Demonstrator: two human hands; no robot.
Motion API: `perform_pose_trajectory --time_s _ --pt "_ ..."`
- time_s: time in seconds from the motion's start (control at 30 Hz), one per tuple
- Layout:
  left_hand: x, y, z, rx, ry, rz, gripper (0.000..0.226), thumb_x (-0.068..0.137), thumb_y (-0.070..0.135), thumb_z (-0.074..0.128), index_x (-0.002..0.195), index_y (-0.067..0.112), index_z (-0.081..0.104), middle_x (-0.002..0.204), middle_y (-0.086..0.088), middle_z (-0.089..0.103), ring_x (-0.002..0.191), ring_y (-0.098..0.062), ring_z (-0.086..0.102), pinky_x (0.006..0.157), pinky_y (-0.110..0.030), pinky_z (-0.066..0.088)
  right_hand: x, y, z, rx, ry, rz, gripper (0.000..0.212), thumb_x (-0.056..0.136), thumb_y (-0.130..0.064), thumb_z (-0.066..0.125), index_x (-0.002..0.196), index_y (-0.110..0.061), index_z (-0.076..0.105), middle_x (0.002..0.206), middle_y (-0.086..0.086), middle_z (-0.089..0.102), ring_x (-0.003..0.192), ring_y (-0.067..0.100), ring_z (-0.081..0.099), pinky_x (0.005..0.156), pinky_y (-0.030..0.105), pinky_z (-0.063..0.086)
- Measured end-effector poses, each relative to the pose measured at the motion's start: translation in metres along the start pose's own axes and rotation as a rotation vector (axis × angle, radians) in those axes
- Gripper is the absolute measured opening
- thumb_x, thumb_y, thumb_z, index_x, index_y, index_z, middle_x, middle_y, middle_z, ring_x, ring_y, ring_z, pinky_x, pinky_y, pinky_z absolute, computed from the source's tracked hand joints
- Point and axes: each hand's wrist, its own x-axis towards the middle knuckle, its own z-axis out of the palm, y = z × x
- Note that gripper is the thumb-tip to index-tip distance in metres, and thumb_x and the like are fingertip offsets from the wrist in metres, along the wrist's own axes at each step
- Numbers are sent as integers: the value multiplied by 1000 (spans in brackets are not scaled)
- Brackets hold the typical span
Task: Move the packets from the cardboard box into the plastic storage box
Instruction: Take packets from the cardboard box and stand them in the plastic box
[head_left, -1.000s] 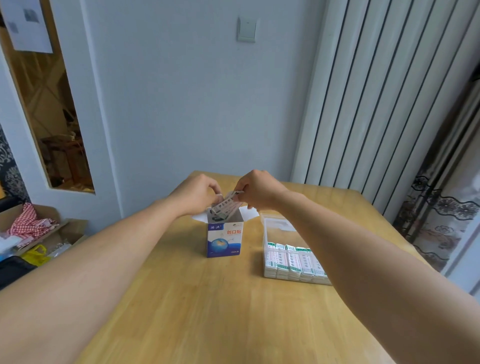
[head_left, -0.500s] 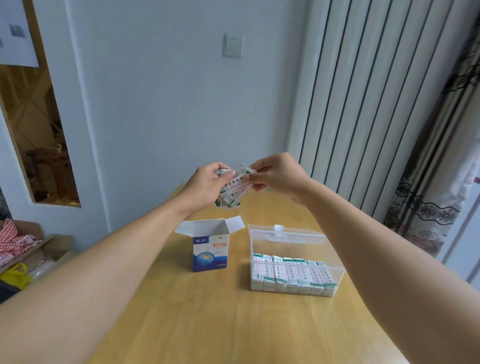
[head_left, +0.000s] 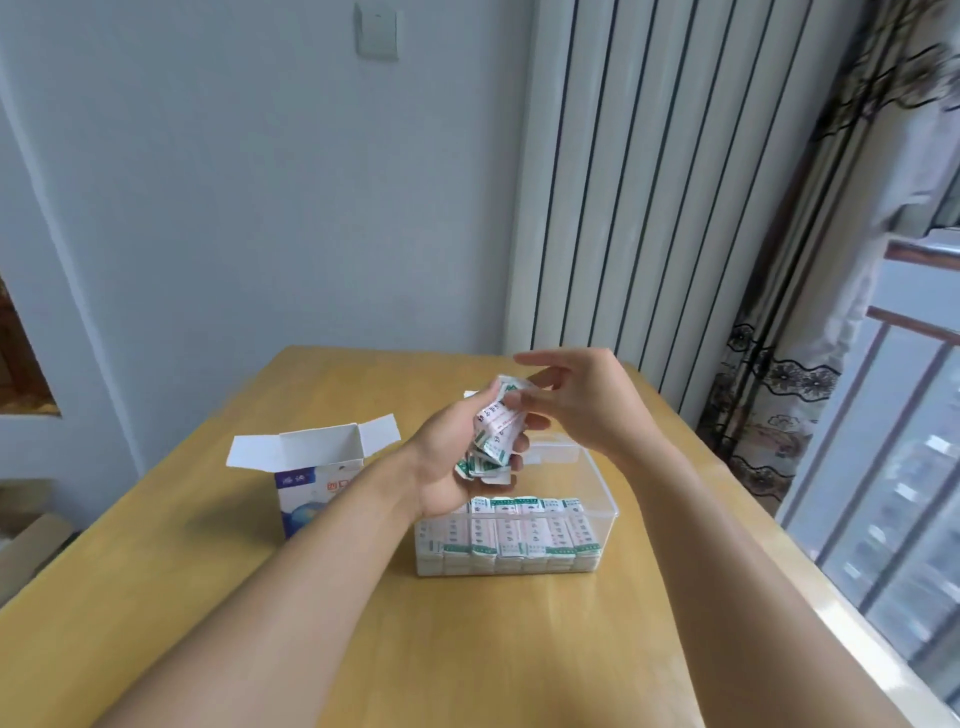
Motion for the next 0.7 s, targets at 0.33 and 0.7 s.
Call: perform_pose_trajectory --time_s 0.33,0.7 --pt "19 -4 8 -16 49 19 40 106 39 45 122 9 67 105 -12 75 87 -27 75 50 -26 55 10 37 1 40 -17 46 28 83 -31 83 107 -18 81 93 -7 80 82 1 74 83 34 62" --pt "26 -8 -5 -8 151 115 22 102 12 56 123 10 63 105 -12 78 91 -31 77 55 -28 60 12 44 9 131 -9 192 17 77 -35 88 87 -23 82 72 -4 77 62 11 64 59 36 50"
